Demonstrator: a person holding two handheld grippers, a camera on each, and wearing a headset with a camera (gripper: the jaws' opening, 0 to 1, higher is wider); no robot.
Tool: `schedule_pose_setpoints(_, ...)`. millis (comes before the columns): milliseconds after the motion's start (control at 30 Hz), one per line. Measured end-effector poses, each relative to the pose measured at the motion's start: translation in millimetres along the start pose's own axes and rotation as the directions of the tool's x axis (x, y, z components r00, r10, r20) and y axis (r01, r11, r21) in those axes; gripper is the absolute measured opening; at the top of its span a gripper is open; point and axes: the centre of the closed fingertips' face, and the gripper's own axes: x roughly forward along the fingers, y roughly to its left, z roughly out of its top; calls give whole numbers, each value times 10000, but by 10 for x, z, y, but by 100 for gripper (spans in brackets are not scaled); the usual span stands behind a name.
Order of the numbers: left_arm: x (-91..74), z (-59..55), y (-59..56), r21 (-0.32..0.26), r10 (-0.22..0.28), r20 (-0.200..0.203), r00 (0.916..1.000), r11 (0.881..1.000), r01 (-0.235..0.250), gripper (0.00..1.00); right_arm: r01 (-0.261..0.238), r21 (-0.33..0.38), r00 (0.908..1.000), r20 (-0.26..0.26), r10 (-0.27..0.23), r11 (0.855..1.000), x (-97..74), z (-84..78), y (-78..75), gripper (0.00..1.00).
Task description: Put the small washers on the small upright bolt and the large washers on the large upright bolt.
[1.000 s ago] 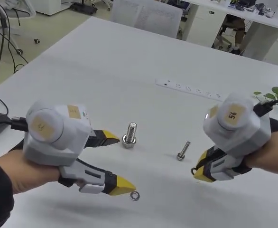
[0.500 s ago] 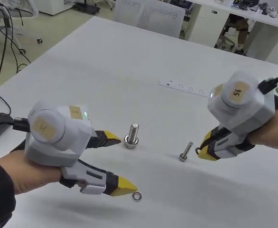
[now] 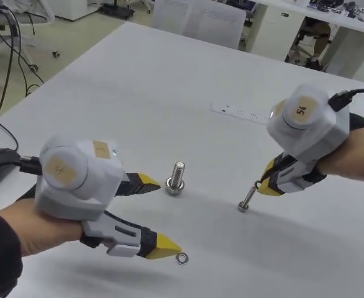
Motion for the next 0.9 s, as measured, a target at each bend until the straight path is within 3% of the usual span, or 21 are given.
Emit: schedule_pose_setpoints(900, 4, -21, 14, -67, 94, -12, 10000, 9999, -94, 66, -340, -151, 9989, -324, 335, 9993, 176, -41, -21, 13)
